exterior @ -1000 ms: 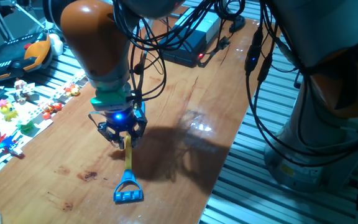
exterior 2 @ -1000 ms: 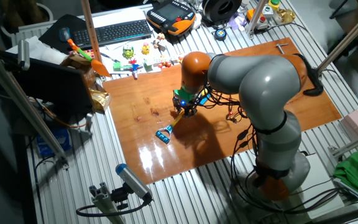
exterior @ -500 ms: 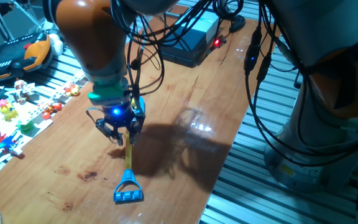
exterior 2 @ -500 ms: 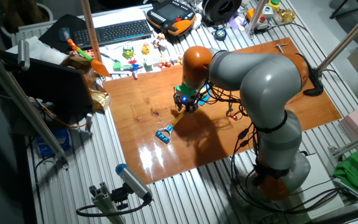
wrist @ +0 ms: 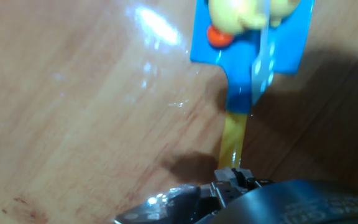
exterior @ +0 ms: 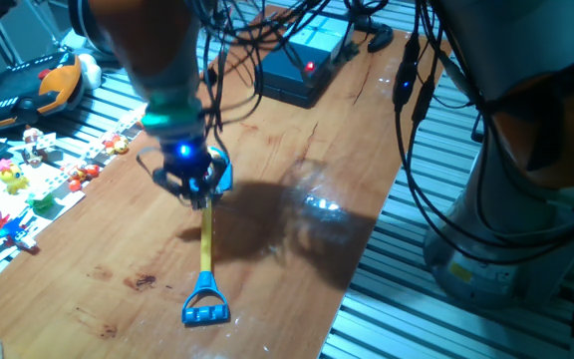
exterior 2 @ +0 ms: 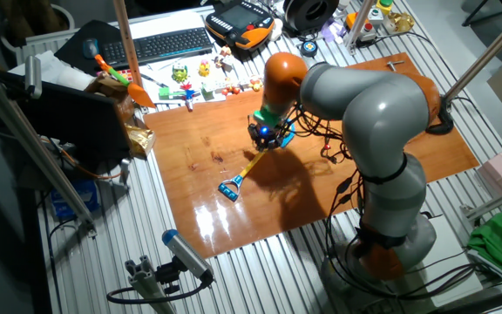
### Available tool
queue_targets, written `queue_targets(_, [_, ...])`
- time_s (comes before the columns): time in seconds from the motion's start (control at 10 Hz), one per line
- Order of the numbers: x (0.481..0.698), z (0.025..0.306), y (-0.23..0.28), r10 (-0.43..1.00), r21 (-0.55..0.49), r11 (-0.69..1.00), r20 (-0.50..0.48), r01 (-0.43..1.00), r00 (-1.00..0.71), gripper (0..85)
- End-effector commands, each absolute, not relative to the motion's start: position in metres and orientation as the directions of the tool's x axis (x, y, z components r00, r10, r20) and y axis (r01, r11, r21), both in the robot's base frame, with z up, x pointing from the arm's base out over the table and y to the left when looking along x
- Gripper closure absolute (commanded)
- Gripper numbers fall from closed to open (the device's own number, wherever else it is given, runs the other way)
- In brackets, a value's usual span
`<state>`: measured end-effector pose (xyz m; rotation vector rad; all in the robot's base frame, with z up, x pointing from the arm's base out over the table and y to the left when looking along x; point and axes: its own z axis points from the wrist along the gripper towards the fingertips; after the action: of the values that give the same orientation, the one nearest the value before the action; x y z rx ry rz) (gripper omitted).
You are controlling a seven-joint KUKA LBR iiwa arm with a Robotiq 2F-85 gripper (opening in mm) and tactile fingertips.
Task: Use a shovel to scoop up an object
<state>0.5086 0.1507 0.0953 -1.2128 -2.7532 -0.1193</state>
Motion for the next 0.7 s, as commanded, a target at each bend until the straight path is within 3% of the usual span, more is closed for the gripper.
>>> queue_targets(0.0, [0.510, 0.104, 0.141, 0.703, 0.014, 0.702, 0.145, 0.712, -0.696, 84.3])
queue_targets(0.6, [0.517, 0.141, 0.067, 0.432, -0.014, 0.901, 0.127, 0.433, -0.893, 84.3])
